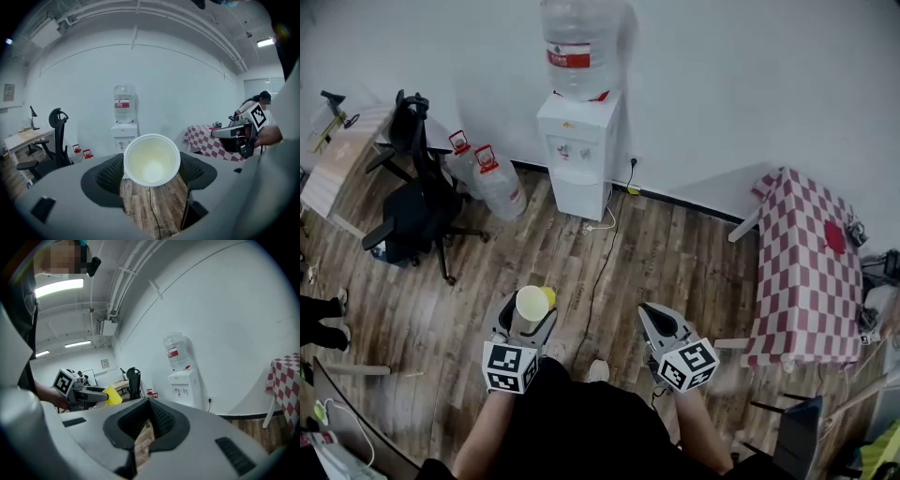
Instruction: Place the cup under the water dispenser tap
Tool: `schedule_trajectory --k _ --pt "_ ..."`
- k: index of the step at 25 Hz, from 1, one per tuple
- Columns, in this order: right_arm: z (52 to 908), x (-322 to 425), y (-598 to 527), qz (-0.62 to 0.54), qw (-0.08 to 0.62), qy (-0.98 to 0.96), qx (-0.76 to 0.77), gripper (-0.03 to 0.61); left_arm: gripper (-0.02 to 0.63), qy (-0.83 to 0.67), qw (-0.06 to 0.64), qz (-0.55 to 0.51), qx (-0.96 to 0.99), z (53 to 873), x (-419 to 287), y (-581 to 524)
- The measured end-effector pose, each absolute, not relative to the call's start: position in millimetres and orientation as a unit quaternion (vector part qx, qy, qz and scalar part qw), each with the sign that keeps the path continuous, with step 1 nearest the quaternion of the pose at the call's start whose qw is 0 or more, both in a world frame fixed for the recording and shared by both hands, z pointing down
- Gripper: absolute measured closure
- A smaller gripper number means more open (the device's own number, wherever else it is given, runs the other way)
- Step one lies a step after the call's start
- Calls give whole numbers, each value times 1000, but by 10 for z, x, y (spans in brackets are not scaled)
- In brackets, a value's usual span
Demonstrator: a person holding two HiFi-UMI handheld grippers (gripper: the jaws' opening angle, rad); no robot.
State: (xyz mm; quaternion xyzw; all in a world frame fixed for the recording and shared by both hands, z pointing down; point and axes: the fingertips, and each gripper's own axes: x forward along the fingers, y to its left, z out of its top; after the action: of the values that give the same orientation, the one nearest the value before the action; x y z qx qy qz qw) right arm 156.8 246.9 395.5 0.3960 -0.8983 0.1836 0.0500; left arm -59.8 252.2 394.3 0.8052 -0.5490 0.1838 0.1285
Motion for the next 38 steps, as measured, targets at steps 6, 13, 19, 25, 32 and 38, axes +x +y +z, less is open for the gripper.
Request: schedule_trajectory --k 6,13,19,25,32,38 --pt "4003 1792 2348 216 28 -885 412 568 244 -546 132 189 805 3963 -499 2445" --pt "3953 1718 2109 208 41 -887 411 568 244 -537 146 189 809 4056 -512 2228" --pt "4021 1655 1860 199 63 -877 433 568 244 -512 152 190 824 4192 -515 1790" --pt "4032 1521 1401 206 70 -869 445 568 244 -491 156 188 836 4243 -620 1174" --pt "3853 1296 758 189 67 -861 468 568 244 -455 152 184 858 4243 -725 470" --pt "3792 993 483 183 74 -853 483 568 244 -435 154 175 870 4247 -972 61"
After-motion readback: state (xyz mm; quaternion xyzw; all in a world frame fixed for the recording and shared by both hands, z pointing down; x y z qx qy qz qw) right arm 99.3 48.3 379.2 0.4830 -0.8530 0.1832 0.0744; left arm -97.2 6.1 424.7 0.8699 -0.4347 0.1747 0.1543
